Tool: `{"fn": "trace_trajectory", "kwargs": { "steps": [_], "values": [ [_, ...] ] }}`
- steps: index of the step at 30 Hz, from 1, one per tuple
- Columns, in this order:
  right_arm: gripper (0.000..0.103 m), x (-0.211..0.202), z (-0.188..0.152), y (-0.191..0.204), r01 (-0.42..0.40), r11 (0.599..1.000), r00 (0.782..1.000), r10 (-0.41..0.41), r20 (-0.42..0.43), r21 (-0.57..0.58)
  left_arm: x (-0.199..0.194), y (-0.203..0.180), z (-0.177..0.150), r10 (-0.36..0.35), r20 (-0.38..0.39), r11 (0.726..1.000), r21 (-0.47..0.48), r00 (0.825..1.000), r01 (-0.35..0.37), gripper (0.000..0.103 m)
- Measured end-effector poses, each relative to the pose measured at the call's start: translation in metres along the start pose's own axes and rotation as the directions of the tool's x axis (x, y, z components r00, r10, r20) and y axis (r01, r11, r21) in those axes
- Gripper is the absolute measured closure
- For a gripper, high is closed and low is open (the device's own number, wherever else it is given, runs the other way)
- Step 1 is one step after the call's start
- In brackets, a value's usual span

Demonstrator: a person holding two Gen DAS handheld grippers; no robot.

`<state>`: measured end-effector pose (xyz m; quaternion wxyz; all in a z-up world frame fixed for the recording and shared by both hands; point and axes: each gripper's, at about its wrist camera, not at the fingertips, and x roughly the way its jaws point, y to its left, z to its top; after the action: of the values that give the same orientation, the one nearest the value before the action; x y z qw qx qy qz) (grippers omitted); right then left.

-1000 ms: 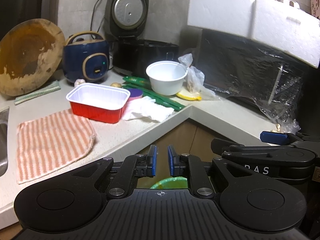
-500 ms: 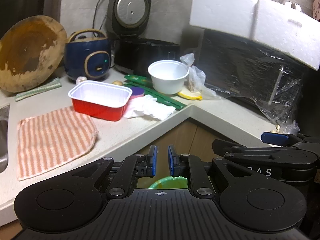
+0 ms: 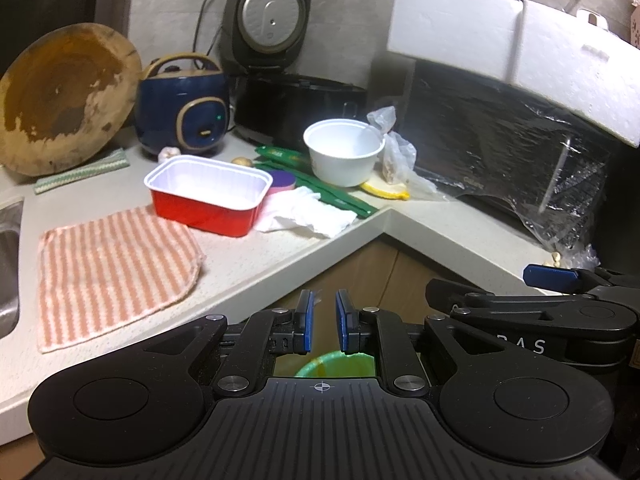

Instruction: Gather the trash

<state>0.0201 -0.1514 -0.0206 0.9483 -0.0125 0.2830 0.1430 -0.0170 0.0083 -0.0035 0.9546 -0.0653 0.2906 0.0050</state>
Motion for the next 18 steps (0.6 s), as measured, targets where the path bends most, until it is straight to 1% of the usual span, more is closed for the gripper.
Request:
{"fn": "trace_trajectory", "kwargs": {
  "steps": [10,18],
  "values": [
    [0.000,0.001,0.001,0.008,0.000,1.000,1.000,0.000,-0.009,-0.016,-0.001,0.011,-0.004,0.000,-0.009,1.000,-0.026,1.000,-0.001,0.087],
    [0.000,0.010,0.005,0.012,0.012,1.000,1.000,-0.012,-0.022,-0.018,0.009,0.022,0.002,-0.007,-0.026,0.999,-0.054,1.000,0.005,0.087]
  ]
}}
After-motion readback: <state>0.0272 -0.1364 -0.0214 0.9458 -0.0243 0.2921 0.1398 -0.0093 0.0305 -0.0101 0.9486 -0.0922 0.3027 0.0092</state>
